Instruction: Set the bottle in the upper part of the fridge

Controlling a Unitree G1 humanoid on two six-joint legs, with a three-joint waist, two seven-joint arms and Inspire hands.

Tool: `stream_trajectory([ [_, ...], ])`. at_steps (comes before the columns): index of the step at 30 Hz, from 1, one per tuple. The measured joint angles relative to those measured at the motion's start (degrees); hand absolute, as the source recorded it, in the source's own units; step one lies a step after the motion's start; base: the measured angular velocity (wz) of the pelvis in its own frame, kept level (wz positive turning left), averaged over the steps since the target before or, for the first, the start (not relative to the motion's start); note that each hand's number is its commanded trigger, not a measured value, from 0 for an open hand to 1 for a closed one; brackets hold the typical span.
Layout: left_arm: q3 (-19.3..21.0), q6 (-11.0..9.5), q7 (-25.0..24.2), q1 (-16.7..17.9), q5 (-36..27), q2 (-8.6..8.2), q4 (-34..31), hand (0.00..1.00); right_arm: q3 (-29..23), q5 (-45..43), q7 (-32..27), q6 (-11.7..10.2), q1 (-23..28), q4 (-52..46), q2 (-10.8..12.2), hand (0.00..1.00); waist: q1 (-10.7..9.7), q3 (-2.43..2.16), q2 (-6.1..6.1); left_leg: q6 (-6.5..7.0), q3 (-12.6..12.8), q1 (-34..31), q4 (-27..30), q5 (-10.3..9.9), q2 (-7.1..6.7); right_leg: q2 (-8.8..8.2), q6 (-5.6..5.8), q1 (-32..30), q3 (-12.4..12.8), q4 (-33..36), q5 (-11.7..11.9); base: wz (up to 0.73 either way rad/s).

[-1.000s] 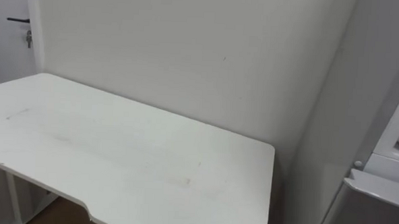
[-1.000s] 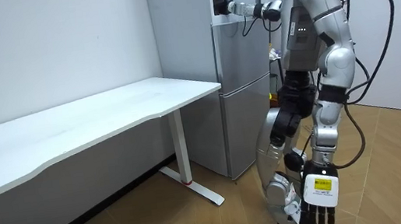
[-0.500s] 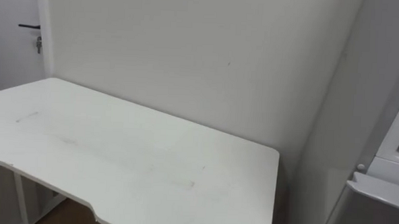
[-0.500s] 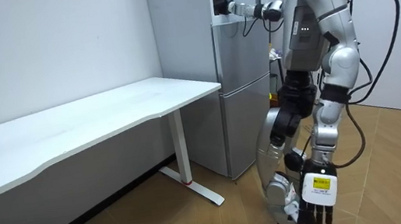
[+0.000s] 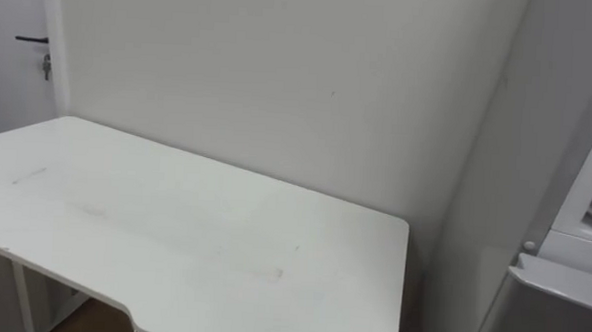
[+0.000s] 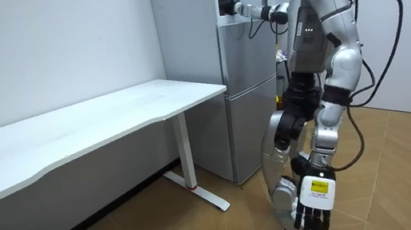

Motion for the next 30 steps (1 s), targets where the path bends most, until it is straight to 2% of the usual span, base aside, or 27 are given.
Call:
stream_trajectory([
  [3,0.00,-0.10,0.00,-0.21,0.04,-0.46,0.15,0.00,-1.00,1.13,0.05,-0.43,1.45,-2.45,0.11,0.00,-0.35,-0.04,0.08,0.01,0.00,0.38,-0.67,0.02,-0.48,0.01,0.07,0.30,0.20,-0.27,0.05,0.00],
  [7,-0.07,-0.48,0.00,-0.47,0.00,-0.87,0.77,0.00,-2.35,4.00,-0.38,-0.89,2.11,-5.06,1.70,0.00,-1.69,-0.11,0.41,0.01,-0.02,0.97,-1.43,0.04,-0.59,0.00,0.24,1.00,0.14,-0.20,0.16,0.00],
  [12,-0.11,-0.73,0.01,-0.68,0.04,-1.13,-0.10,0.00,-3.11,5.45,-0.58,-1.30,3.48,-9.14,2.66,0.00,-2.95,-0.14,1.62,0.03,-0.01,2.17,-2.47,0.03,-0.41,-0.18,0.37,1.62,0.30,-0.32,0.21,0.01],
  [14,-0.05,-0.75,0.00,-0.83,0.03,-1.08,-0.21,0.00,-4.17,6.72,0.10,-1.47,4.40,-11.61,3.73,0.00,-3.86,-0.13,2.12,0.05,0.09,2.28,-2.77,0.07,-0.48,-0.23,0.41,1.72,0.34,-0.31,0.21,-0.02],
  [22,-0.11,-2.02,0.59,-1.95,-0.02,-1.10,-0.25,0.00,-4.32,11.64,2.42,-1.51,5.82,-14.02,4.83,0.00,-5.39,-0.24,1.82,0.11,1.15,3.04,-3.40,0.12,-0.40,-0.30,0.49,1.75,1.32,-0.24,0.23,-0.06],
  [26,-0.54,-2.24,0.87,-1.79,0.05,-1.14,-0.28,0.00,-4.30,9.44,2.17,-1.27,8.69,-17.34,5.05,0.00,-5.35,-0.28,1.77,0.16,1.68,3.23,-3.42,0.09,-0.40,-0.23,0.65,1.71,2.24,-0.19,0.33,-0.08],
  [30,-0.63,-2.22,0.87,-1.67,0.22,-1.35,-0.09,0.00,-4.34,5.68,0.52,-1.21,11.03,-21.01,6.23,0.00,-5.60,-0.30,1.92,0.23,1.80,3.25,-3.42,0.05,-0.43,-0.29,0.68,1.60,2.60,-0.16,0.34,-0.04],
])
